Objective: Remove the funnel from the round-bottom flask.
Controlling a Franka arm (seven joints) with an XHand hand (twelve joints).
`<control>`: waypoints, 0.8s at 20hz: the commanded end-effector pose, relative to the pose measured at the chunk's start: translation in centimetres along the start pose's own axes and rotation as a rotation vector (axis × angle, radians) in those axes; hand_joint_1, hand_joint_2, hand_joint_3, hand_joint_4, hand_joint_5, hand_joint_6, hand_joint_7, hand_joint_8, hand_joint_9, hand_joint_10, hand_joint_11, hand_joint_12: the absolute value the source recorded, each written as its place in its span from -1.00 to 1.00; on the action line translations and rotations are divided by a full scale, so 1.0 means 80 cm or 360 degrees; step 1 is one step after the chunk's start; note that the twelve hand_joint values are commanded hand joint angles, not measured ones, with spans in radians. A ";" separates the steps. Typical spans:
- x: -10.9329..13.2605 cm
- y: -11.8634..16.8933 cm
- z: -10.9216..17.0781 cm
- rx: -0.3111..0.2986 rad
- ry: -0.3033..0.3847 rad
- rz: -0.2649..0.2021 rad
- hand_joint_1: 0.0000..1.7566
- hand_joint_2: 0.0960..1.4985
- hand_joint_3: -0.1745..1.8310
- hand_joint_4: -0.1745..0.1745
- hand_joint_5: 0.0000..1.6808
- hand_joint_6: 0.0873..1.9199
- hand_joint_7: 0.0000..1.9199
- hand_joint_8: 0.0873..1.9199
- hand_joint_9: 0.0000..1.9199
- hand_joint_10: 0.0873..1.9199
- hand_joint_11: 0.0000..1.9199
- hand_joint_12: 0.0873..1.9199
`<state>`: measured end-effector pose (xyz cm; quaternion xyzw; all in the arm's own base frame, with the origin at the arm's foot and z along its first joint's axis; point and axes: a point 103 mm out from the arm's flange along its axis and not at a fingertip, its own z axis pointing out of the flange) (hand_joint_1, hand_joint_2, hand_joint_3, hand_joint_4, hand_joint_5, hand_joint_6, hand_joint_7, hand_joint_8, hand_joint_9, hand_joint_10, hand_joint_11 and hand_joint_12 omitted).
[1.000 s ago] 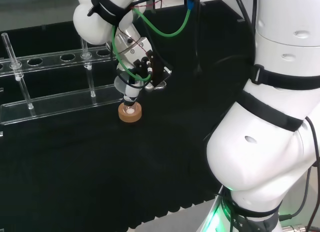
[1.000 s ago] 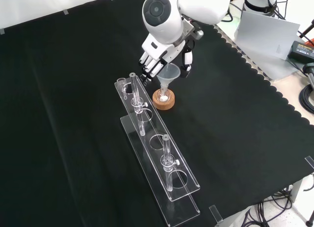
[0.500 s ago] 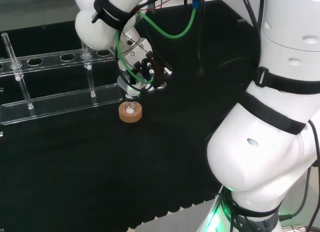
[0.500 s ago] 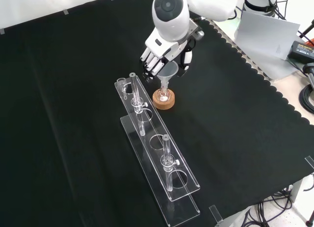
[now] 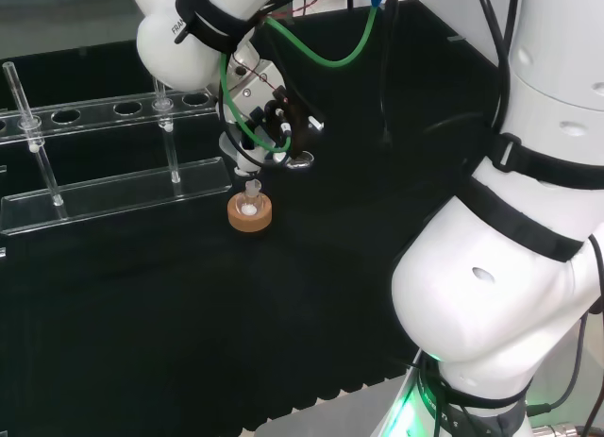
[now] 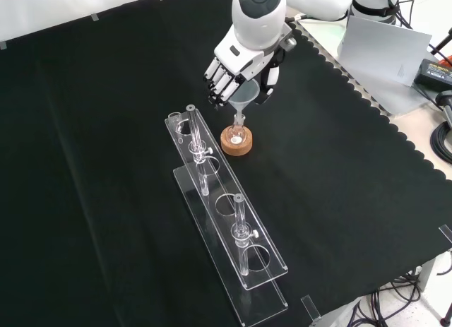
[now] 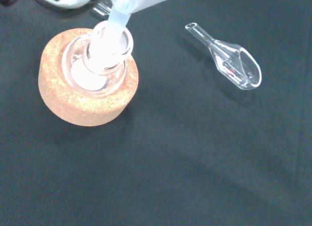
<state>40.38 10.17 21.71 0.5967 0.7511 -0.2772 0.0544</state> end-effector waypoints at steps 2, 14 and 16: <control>-0.001 -0.010 -0.018 -0.0014 -0.0023 0.0007 0.12 -0.01 -0.21 0.22 -0.12 -0.43 -0.41 -0.45 0.00 -0.70 -0.29 0.19; -0.008 -0.040 -0.074 -0.0072 -0.0104 0.0069 0.13 -0.02 -0.21 0.25 -0.08 -0.37 -0.41 -0.44 0.02 -0.71 -0.27 0.18; -0.011 -0.044 -0.081 -0.0074 -0.0115 0.0080 0.13 -0.02 -0.21 0.24 -0.08 -0.36 -0.41 -0.44 0.02 -0.71 -0.27 0.18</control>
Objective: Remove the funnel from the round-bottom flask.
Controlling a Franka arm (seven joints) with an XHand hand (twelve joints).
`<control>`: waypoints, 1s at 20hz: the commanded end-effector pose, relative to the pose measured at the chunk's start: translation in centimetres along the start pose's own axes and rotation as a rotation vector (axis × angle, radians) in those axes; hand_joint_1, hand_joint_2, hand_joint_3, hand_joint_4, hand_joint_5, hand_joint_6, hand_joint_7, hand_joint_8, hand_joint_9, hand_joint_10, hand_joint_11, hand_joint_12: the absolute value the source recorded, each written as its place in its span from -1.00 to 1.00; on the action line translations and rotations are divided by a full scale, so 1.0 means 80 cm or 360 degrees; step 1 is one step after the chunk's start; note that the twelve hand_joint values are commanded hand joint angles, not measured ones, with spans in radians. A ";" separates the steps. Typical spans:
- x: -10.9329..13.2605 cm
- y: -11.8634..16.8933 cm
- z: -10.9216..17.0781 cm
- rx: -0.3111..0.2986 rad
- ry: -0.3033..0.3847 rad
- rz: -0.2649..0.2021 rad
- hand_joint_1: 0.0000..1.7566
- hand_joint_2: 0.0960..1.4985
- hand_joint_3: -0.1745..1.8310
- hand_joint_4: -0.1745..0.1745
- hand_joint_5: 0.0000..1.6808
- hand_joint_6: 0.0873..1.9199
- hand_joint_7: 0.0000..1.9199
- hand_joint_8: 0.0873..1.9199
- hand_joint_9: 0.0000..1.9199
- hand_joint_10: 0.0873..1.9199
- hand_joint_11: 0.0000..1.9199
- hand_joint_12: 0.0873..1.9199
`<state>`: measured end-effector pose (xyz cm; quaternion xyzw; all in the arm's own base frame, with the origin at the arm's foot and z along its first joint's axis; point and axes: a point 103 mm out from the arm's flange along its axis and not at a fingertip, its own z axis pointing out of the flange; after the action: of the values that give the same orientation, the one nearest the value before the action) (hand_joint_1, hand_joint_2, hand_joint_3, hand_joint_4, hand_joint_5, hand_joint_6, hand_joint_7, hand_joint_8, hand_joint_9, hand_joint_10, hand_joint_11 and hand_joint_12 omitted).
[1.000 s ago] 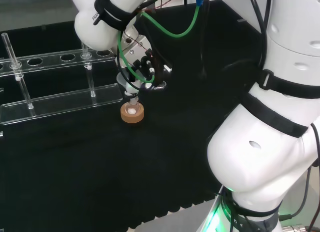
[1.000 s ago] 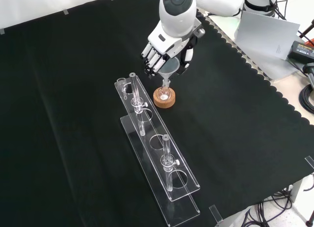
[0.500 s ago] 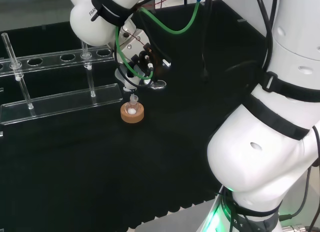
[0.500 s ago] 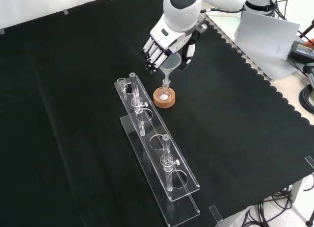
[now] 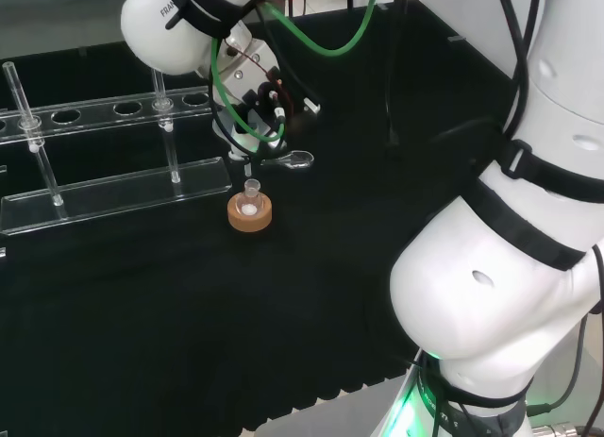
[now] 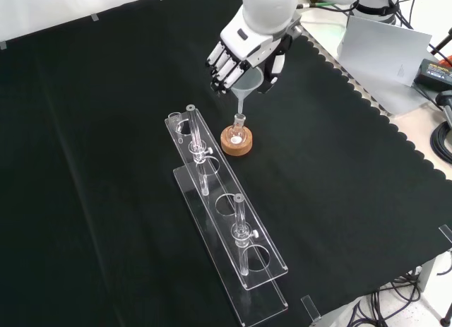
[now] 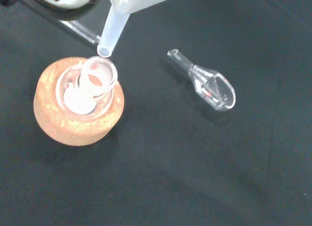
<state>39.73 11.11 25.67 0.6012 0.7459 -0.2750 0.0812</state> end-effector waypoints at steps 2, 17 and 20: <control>-0.008 -0.023 -0.044 -0.0025 -0.0067 0.0049 0.13 -0.02 -0.21 0.24 -0.08 -0.36 -0.41 -0.44 0.02 -0.71 -0.27 0.18; -0.032 -0.029 -0.083 -0.0084 -0.0072 0.0097 0.13 -0.02 -0.20 0.23 -0.06 -0.33 -0.40 -0.43 0.03 -0.72 -0.26 0.17; -0.042 -0.017 -0.090 -0.0082 -0.0043 0.0081 0.13 -0.02 -0.20 0.23 -0.06 -0.32 -0.40 -0.43 0.03 -0.72 -0.26 0.17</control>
<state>39.35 11.88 32.91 0.6165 0.7317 -0.2659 0.1175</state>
